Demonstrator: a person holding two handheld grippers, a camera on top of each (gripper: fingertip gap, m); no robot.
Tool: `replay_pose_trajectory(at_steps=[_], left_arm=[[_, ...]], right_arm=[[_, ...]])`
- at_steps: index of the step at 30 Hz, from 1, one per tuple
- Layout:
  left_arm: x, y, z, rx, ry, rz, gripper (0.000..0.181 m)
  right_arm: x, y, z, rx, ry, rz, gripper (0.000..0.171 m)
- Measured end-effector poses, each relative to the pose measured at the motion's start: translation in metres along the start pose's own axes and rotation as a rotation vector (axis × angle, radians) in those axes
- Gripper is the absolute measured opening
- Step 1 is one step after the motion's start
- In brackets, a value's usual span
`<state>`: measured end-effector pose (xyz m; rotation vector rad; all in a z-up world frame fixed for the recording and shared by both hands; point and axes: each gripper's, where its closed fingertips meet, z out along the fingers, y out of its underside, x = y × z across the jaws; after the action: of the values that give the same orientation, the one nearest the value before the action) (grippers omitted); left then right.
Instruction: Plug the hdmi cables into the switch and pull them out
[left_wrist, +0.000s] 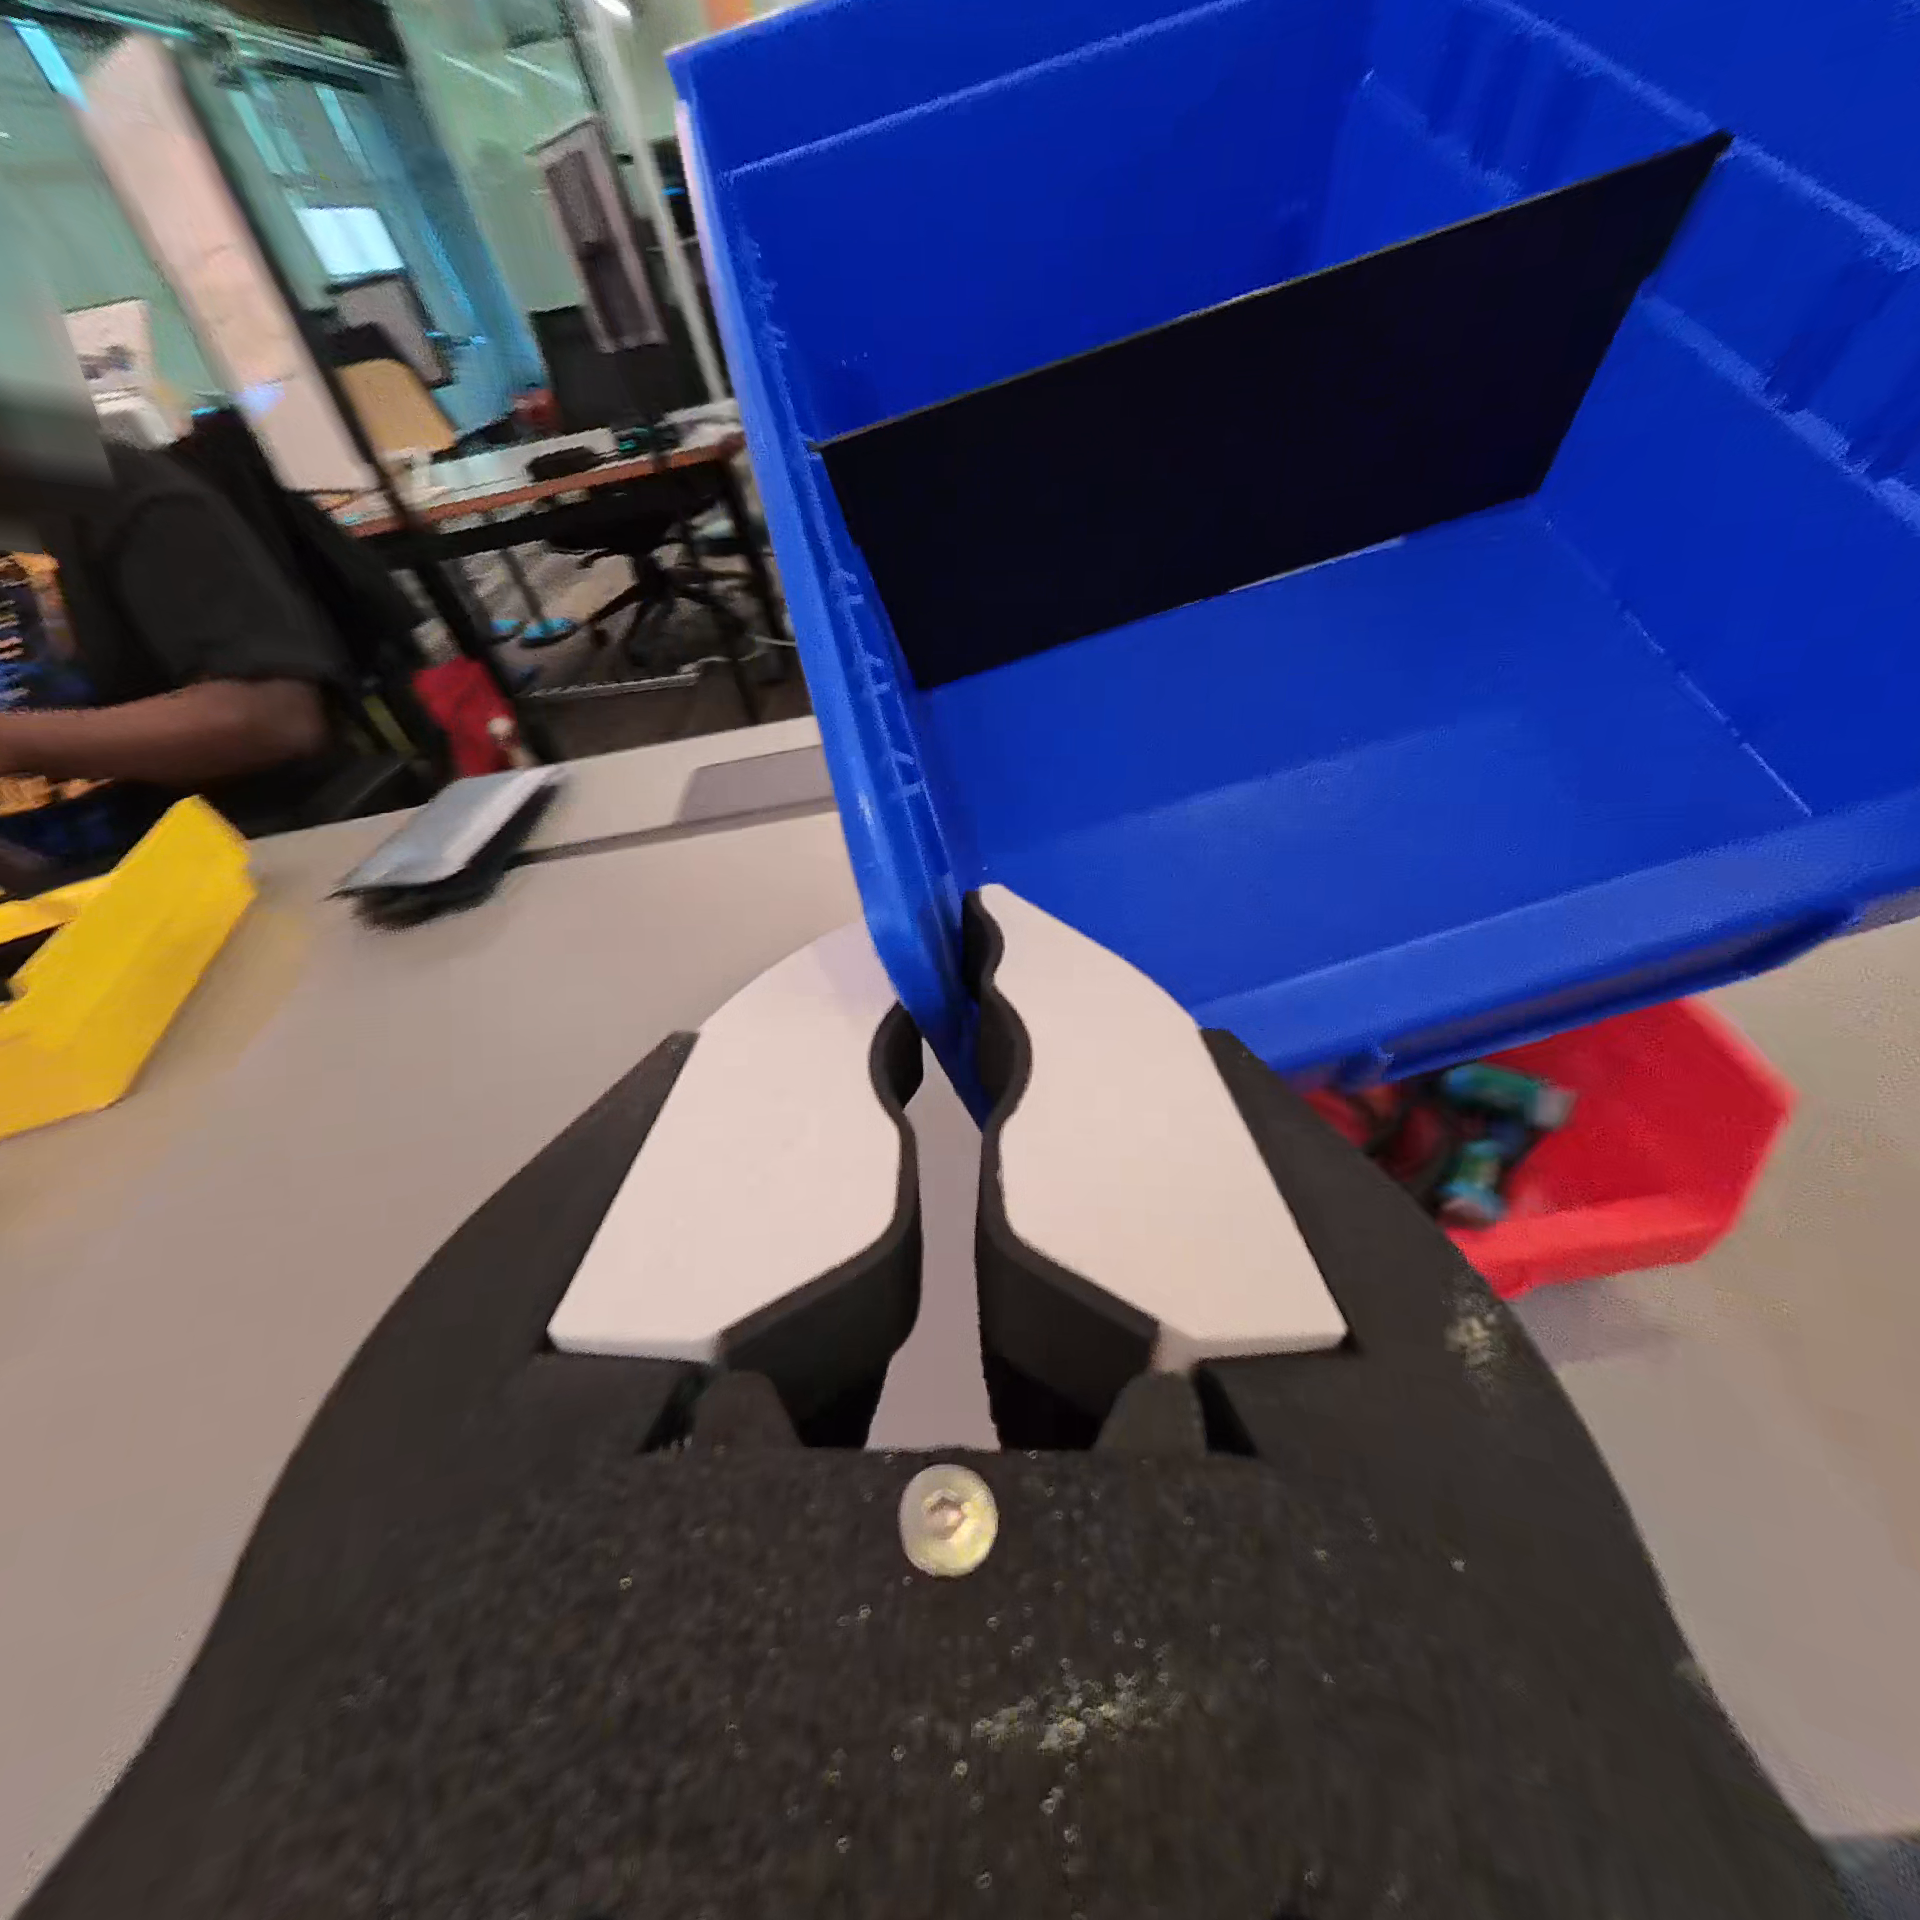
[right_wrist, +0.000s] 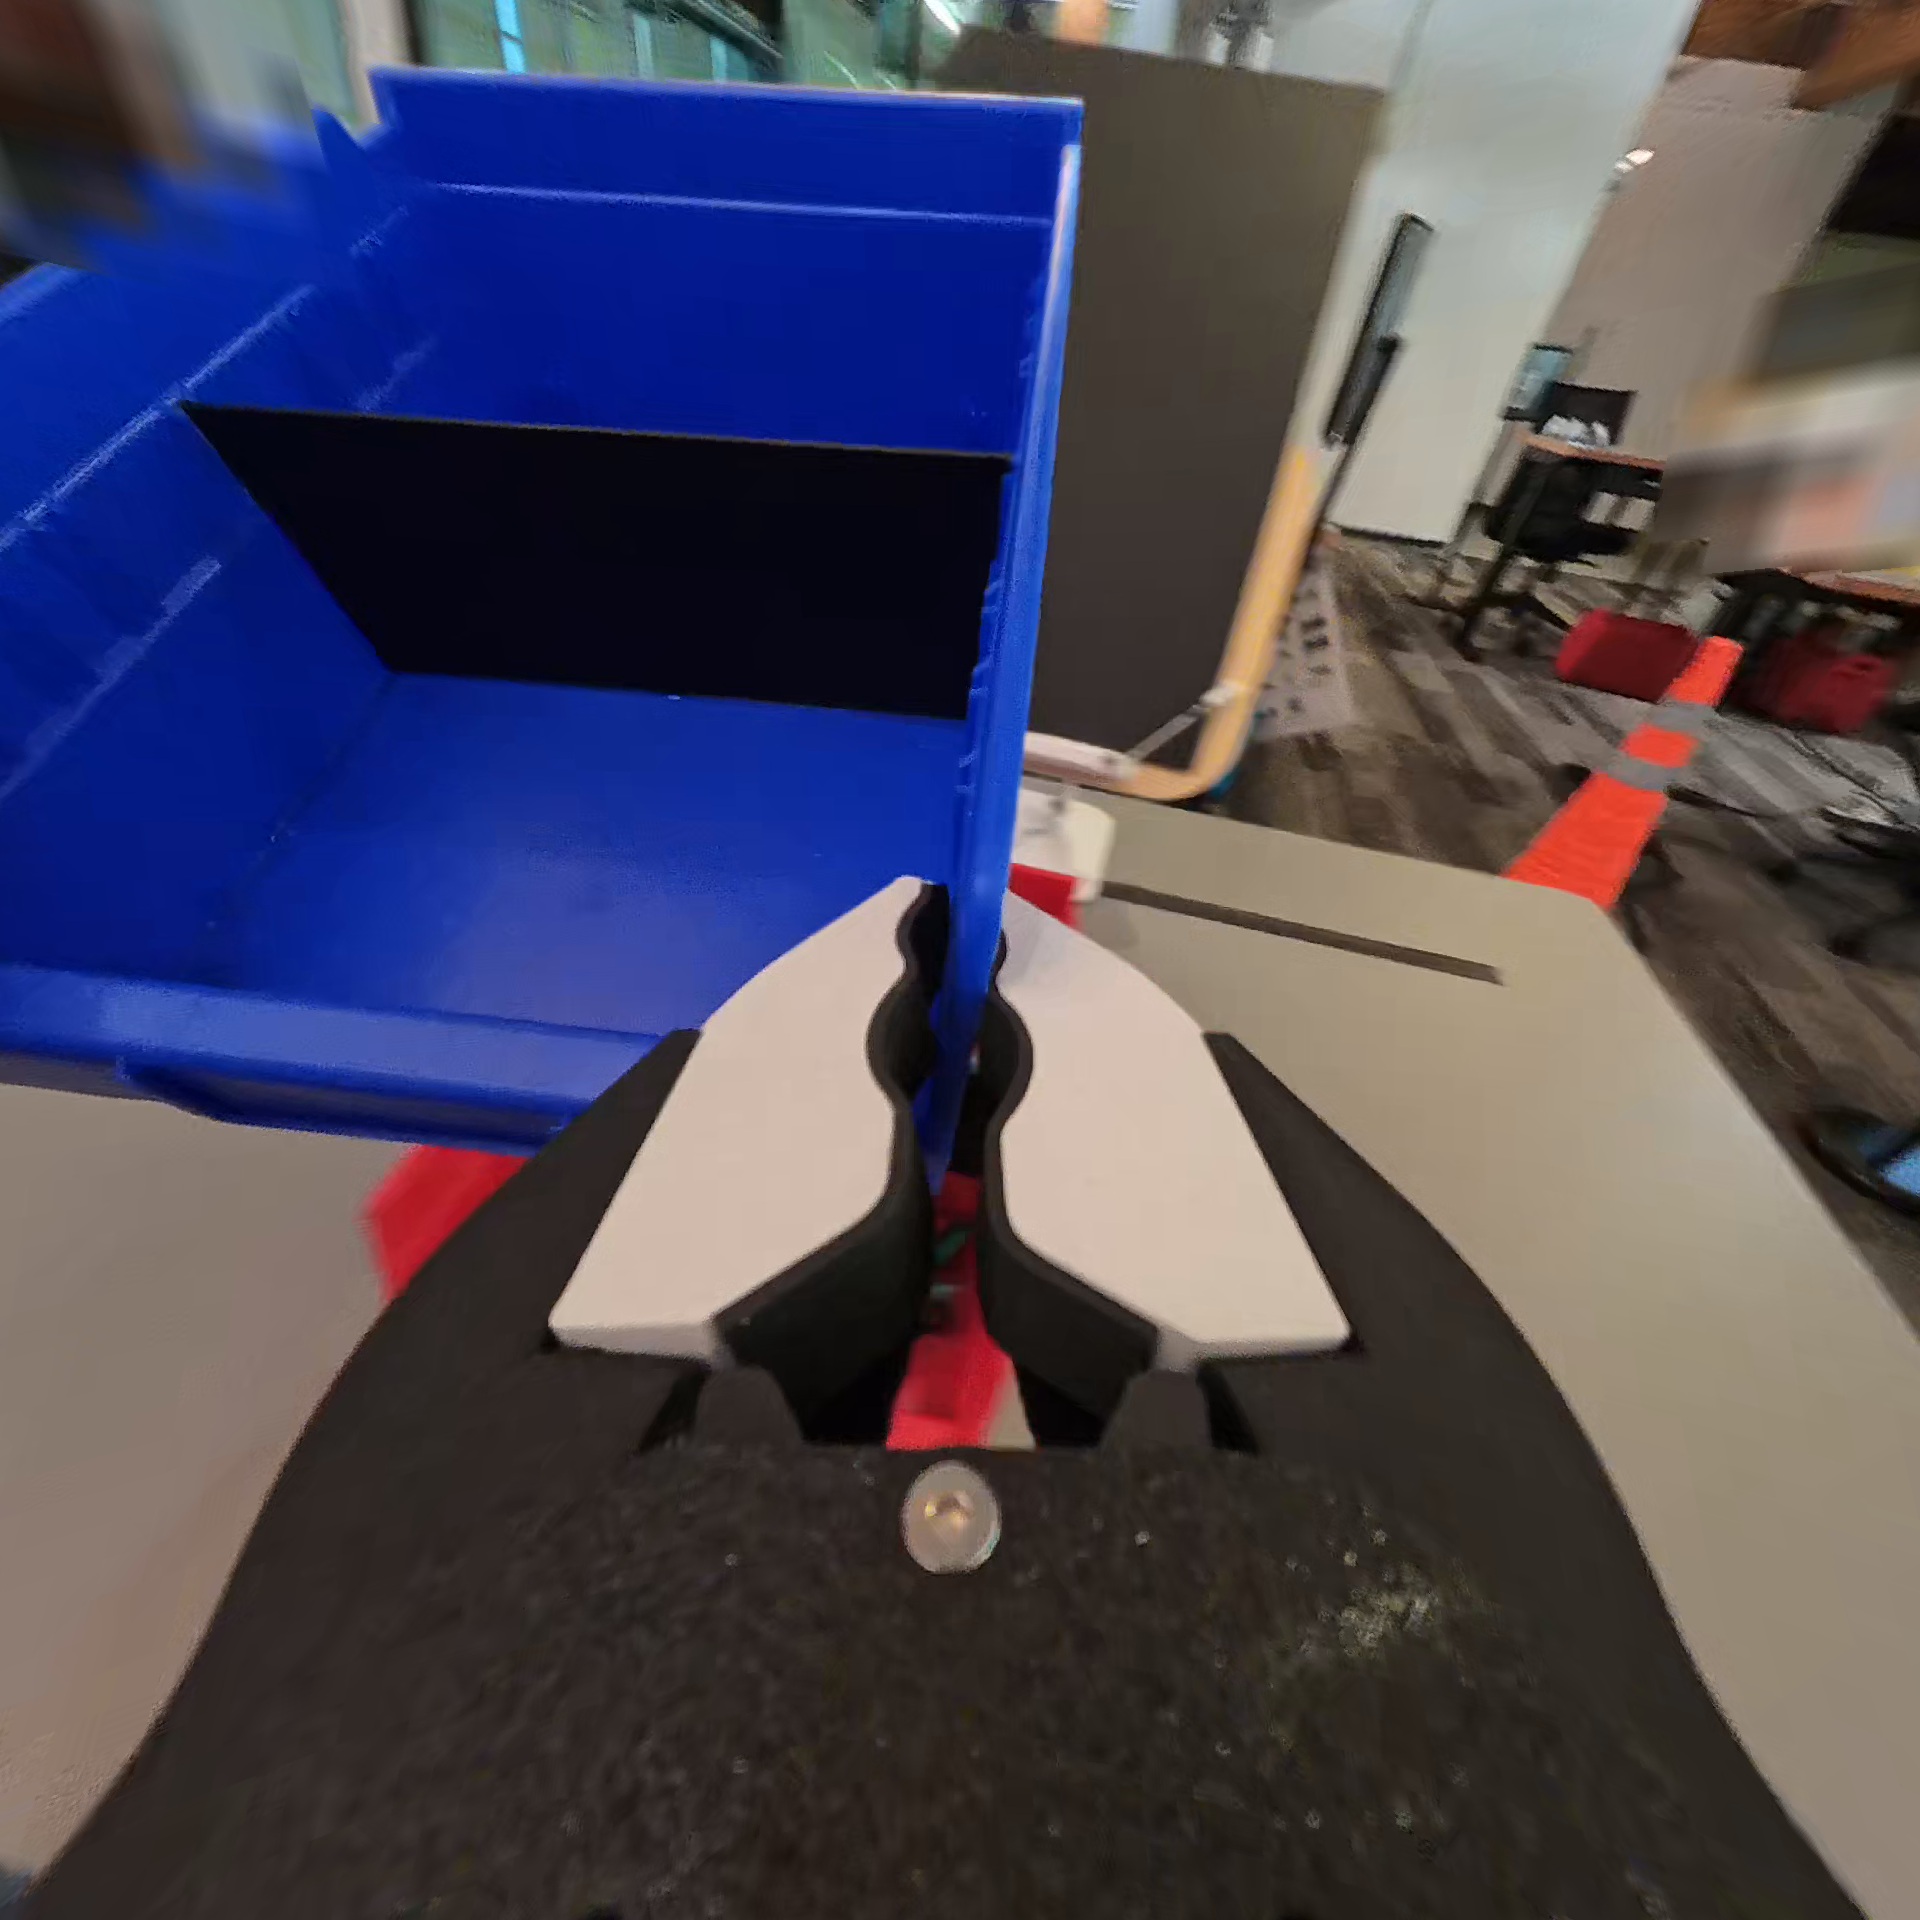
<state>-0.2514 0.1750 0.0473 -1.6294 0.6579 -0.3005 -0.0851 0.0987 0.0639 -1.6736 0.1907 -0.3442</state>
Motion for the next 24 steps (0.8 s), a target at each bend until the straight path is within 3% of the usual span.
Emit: replay_pose_trajectory(at_steps=[3,6,10,13,18,24], left_arm=[[0.083,-0.021,0.038,-0.027,0.108,0.051,0.004],[0.174,-0.021,0.071,-0.068,0.177,0.126,0.004],[0.287,0.003,0.105,-0.156,0.252,0.165,0.004],[0.343,0.031,0.124,-0.230,0.292,0.140,0.004],[0.364,0.075,0.139,-0.317,0.318,0.111,0.004],[0.357,0.109,0.143,-0.339,0.349,0.058,0.008]], right_arm=[[0.088,0.017,0.001,-0.056,0.083,0.059,0.003],[0.175,0.057,0.001,-0.118,0.145,0.134,0.003],[0.275,0.130,-0.010,-0.220,0.200,0.226,0.003],[0.324,0.178,-0.017,-0.290,0.265,0.292,0.003],[0.337,0.228,-0.006,-0.393,0.238,0.307,0.003],[0.326,0.239,0.019,-0.422,0.190,0.232,0.003]])
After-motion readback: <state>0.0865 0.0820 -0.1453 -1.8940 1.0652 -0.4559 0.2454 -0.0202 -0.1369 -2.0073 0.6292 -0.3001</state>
